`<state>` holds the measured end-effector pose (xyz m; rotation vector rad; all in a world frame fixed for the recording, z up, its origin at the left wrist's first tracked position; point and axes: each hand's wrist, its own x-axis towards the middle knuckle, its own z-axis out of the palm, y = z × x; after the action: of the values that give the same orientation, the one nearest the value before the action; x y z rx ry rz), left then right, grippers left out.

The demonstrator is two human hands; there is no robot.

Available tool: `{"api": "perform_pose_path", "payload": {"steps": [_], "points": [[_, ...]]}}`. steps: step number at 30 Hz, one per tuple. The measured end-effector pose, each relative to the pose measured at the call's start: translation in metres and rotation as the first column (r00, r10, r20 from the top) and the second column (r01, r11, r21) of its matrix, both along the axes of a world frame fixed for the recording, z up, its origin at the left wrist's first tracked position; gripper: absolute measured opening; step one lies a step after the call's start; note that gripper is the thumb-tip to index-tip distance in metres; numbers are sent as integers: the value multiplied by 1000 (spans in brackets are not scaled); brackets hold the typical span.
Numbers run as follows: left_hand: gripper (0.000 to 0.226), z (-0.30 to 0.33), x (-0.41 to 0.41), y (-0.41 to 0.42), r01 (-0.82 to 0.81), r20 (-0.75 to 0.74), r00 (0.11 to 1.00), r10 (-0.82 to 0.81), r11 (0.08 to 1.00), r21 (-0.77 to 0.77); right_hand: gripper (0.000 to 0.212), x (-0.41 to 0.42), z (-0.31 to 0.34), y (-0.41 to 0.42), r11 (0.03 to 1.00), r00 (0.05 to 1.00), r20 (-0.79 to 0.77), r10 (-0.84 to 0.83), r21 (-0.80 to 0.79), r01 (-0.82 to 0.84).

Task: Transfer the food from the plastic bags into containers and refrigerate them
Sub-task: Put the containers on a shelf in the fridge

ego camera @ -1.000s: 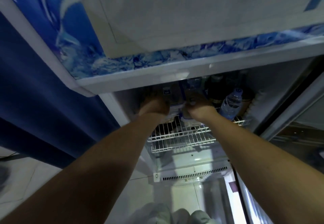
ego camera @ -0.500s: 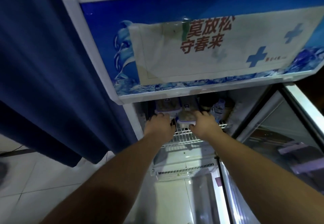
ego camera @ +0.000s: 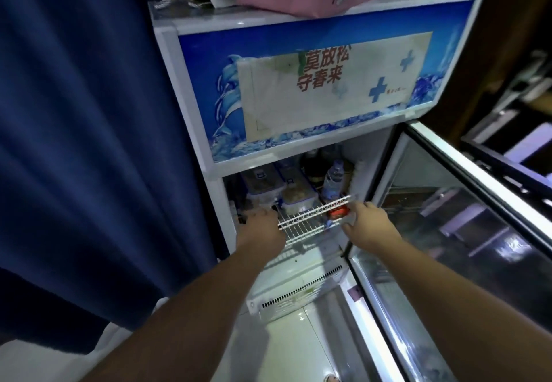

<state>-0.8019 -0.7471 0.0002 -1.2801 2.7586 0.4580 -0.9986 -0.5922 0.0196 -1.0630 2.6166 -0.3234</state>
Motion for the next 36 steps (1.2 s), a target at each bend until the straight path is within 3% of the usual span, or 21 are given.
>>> {"api": "perform_pose_path", "payload": {"steps": [5,14,18,22,26,30,32,35,36], "points": [[36,-11,-2,44,115,-1,993,-115,993,25,57,37,-12,63,991,993,12,-120,58,119],[50,-8,-36,128,280,-41,959,-280,960,-4,59,43,-39,185,942,936,122,-331,102,320],[50,-6,-55,166,327,-2,945,-327,945,-30,51,28,-52,229,929,912,175,-370,84,360],[47,-5,-77,206,391,45,920,-390,920,-19,59,20,-67,271,900,870,234,-433,63,431],[42,-10,-100,245,472,46,880,-472,881,18,56,17,-84,316,844,795,293,-531,103,526],[43,-18,-122,277,548,52,833,-550,835,56,32,17,-95,359,783,720,313,-619,170,599],[43,-20,-131,292,585,51,806,-589,808,72,33,20,-94,381,746,678,316,-664,220,628],[47,-24,-142,310,625,38,776,-629,776,90,37,23,-83,409,637,563,307,-768,267,723],[48,-25,-145,314,637,35,766,-642,765,96,38,20,-81,417,587,514,315,-798,213,781]]}}
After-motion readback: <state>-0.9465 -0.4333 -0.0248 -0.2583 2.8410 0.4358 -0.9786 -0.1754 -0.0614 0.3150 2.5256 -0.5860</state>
